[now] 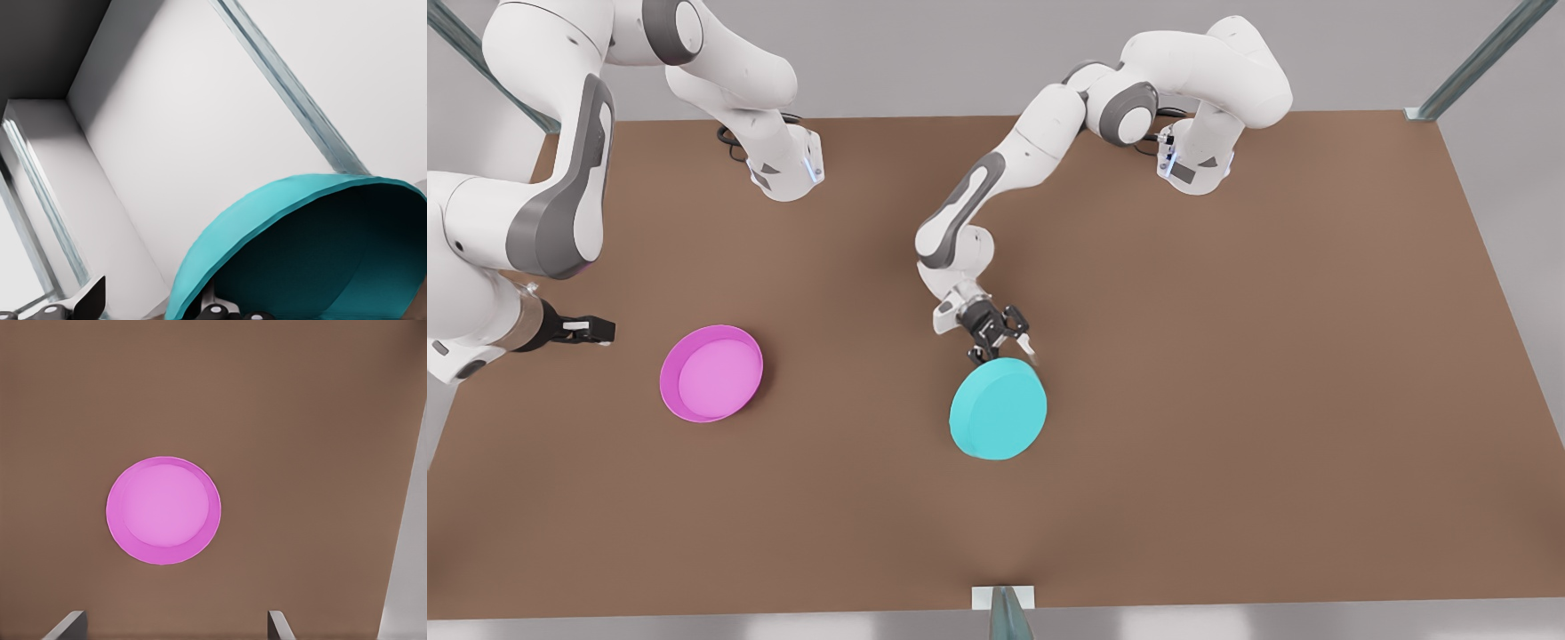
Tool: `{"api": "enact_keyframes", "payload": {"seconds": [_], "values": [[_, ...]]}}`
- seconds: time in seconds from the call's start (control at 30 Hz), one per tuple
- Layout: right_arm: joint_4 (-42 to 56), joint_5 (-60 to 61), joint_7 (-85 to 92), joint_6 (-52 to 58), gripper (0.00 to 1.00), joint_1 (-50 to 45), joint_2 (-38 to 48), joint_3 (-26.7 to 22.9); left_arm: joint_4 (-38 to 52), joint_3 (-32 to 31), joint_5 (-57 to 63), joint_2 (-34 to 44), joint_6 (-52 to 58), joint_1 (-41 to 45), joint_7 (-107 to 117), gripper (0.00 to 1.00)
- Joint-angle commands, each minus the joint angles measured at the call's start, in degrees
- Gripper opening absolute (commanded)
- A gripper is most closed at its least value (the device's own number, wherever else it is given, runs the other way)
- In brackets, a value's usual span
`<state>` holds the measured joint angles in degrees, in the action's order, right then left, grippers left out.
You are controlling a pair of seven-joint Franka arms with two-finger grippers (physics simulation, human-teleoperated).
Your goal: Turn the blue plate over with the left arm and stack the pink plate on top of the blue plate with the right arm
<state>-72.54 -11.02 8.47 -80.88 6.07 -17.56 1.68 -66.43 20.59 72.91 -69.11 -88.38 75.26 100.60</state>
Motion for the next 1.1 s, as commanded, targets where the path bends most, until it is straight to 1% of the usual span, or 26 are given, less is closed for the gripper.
{"api": "enact_keyframes", "payload": {"seconds": [0.0,0.03,0.1,0.17,0.2,0.23,0.27,0.3,0.33,0.4,0.43,0.47,0.53,0.57,0.6,0.63,0.7,0.73,0.8,0.87,0.9,0.93,1.03,1.07], "values": [[0.03,0.03,0.06,0.02,1.00,0.00,-0.02,-0.01,3.92,-1.86,-9.69,0.38,-0.39,-0.03,14.54,1.00],[0.03,0.03,0.06,0.02,1.00,0.09,-0.10,-0.01,7.36,-1.78,-15.77,0.55,-1.53,-0.20,14.45,1.00],[-0.76,0.03,0.14,-0.76,1.00,1.49,-1.60,-0.01,8.51,-1.43,-27.72,3.89,-6.18,-1.79,14.62,1.00],[-8.93,0.20,0.14,-9.72,1.00,4.92,-1.25,-0.01,8.42,-1.25,-41.77,8.72,-13.73,-5.21,14.54,1.00],[-14.55,0.29,0.06,-17.10,1.00,6.15,-1.34,-0.01,7.81,-1.42,-45.66,8.55,-17.17,-6.44,14.54,1.00],[-22.27,1.08,-0.12,-26.75,1.00,7.90,-1.16,0.08,7.45,-1.86,-51.61,8.29,-19.10,-7.67,12.62,1.00],[-28.26,3.28,-0.12,-35.20,1.00,8.70,-1.25,0.17,7.45,-2.48,-63.49,8.37,-17.45,-8.91,-2.41,1.00],[-34.59,5.39,-0.12,-43.56,1.00,10.37,-1.60,0.17,7.54,-2.48,-70.71,8.55,-15.86,-10.13,-6.56,1.00],[-36.53,7.06,0.06,-46.29,1.00,11.51,-2.56,0.17,7.45,-2.74,-72.38,8.02,-16.30,-10.14,-6.38,1.00],[-37.59,8.99,0.14,-47.00,1.00,12.83,-4.85,0.26,7.80,-4.85,-75.11,7.84,-16.47,-9.70,-3.05,1.00],[-38.38,9.43,0.23,-47.09,1.00,13.27,-4.94,0.26,7.98,-8.71,-75.63,10.38,-13.85,-9.78,-2.08,1.00],[-39.78,9.43,0.58,-48.31,1.00,14.32,-4.85,0.35,7.72,-9.33,-79.23,14.43,-6.47,-9.78,-2.87,1.00],[-43.83,11.01,3.04,-51.21,1.00,15.99,-3.89,0.43,7.45,-9.34,-89.16,24.88,19.69,-9.96,-10.94,1.00],[-46.47,12.16,4.89,-54.38,1.00,16.96,-3.36,0.43,6.66,-7.50,-89.43,33.32,33.69,-11.62,-18.67,1.00],[-48.75,13.30,5.68,-56.75,1.00,17.75,-3.45,0.43,6.40,-2.32,-89.17,39.92,43.37,-12.95,-27.38,1.00],[-50.07,15.14,6.21,-58.69,1.00,17.84,-3.88,0.43,6.57,3.14,-89.43,40.45,43.29,-13.04,-35.02,1.00],[-51.39,18.40,7.09,-58.77,1.00,17.84,-4.67,0.43,6.66,11.58,-89.00,39.93,33.54,-17.25,-55.49,1.00],[-51.83,18.84,7.09,-58.77,1.00,17.75,-5.11,0.52,6.49,13.87,-88.29,39.58,30.29,-21.29,-66.84,1.00],[-51.83,19.54,7.09,-58.77,1.00,17.75,-5.99,0.52,6.40,13.87,-85.49,39.14,29.93,-29.12,-82.40,1.00],[-51.57,20.86,7.09,-58.77,1.00,17.66,-6.78,0.70,6.31,13.87,-82.93,37.03,19.05,-30.09,-88.91,1.00],[-51.57,21.30,7.61,-58.77,1.00,17.66,-6.87,0.78,6.31,14.04,-79.51,37.20,17.45,-31.58,-95.30,1.00],[-51.39,21.39,7.70,-58.77,1.00,17.66,-7.31,0.79,6.31,15.27,-79.67,37.03,17.10,-32.28,-98.14,1.00],[-51.13,21.91,7.61,-58.77,1.00,17.75,-8.19,0.79,6.40,15.36,-79.59,37.11,16.22,-34.74,-103.41,1.00],[-50.95,22.53,8.23,-58.77,1.00,17.75,-8.63,0.79,6.48,16.85,-79.68,37.29,16.22,-35.45,-105.96,1.00]]}}
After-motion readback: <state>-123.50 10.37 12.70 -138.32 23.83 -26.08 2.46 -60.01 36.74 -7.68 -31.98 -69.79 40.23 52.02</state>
